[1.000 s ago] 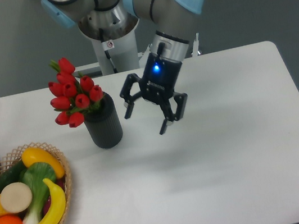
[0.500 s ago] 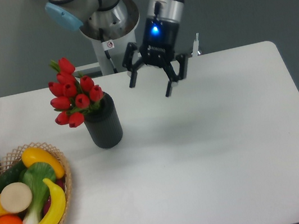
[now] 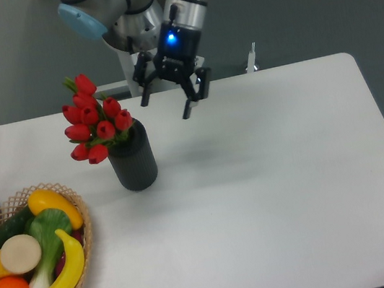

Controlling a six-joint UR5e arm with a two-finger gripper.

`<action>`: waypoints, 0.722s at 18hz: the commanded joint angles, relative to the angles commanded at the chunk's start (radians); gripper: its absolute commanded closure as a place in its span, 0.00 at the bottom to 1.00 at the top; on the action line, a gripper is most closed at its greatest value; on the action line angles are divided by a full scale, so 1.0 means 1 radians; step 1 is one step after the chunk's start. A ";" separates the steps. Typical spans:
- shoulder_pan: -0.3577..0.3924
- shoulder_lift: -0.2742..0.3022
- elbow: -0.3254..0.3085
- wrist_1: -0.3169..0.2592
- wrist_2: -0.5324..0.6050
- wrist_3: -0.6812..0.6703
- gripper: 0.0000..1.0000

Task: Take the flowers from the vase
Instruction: 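Lower the open gripper around the tulip stems above the black vase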

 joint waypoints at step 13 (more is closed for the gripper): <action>-0.080 -0.069 0.006 0.005 -0.130 -0.006 0.00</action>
